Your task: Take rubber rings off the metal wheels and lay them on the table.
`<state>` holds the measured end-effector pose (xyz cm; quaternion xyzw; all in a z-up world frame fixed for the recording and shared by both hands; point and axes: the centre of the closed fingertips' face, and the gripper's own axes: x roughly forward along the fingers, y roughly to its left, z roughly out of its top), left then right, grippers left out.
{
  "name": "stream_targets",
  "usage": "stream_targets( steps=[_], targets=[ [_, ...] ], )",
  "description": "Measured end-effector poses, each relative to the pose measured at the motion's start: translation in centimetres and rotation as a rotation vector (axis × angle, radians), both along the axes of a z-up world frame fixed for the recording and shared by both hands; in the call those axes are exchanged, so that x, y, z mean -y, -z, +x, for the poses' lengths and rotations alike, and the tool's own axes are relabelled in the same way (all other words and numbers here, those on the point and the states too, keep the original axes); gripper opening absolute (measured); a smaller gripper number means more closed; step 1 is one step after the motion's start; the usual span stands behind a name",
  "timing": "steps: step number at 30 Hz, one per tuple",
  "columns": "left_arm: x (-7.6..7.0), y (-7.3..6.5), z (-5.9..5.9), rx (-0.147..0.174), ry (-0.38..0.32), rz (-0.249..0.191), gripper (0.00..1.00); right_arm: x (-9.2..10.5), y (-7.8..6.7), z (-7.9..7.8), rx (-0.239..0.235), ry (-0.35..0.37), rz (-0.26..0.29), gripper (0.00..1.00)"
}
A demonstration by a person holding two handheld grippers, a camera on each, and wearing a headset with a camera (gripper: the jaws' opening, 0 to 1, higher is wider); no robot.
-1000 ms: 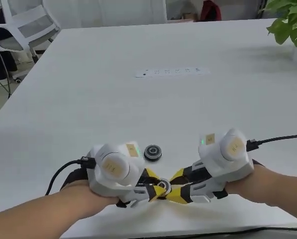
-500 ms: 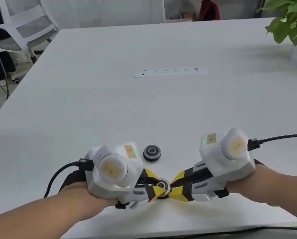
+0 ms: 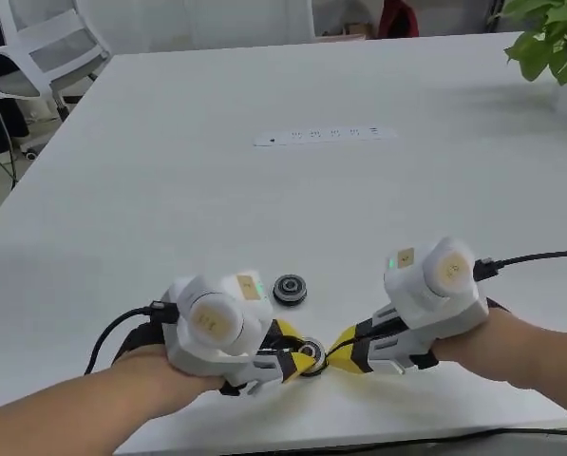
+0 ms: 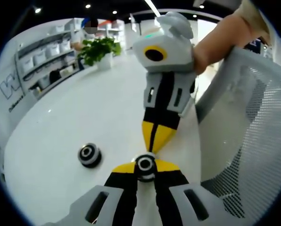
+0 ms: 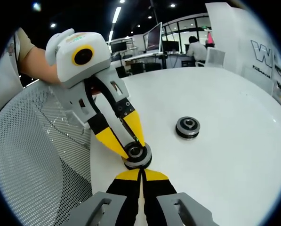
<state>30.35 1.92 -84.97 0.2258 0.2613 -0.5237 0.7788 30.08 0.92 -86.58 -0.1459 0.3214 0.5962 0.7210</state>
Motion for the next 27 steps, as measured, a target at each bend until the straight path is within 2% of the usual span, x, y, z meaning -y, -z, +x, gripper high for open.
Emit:
stream_targets(
  steps=[6, 14, 19, 27],
  targets=[
    [0.0, 0.0, 0.0, 0.001, -0.002, 0.002, 0.14, 0.2, -0.4, 0.2, -0.068, 0.059, 0.037, 0.0],
    [0.0, 0.0, -0.1, -0.003, -0.001, 0.005, 0.13, 0.3, -0.7, 0.6, -0.124, 0.12, 0.073, 0.0],
    [0.0, 0.0, -0.1, -0.001, -0.004, 0.011, 0.13, 0.1, -1.1, 0.8, -0.147, 0.153, 0.099, 0.0],
    [0.0, 0.0, -0.1, -0.002, -0.01, 0.019, 0.13, -0.2, -1.4, 0.7, -0.153, 0.155, 0.111, 0.0]
  ],
)
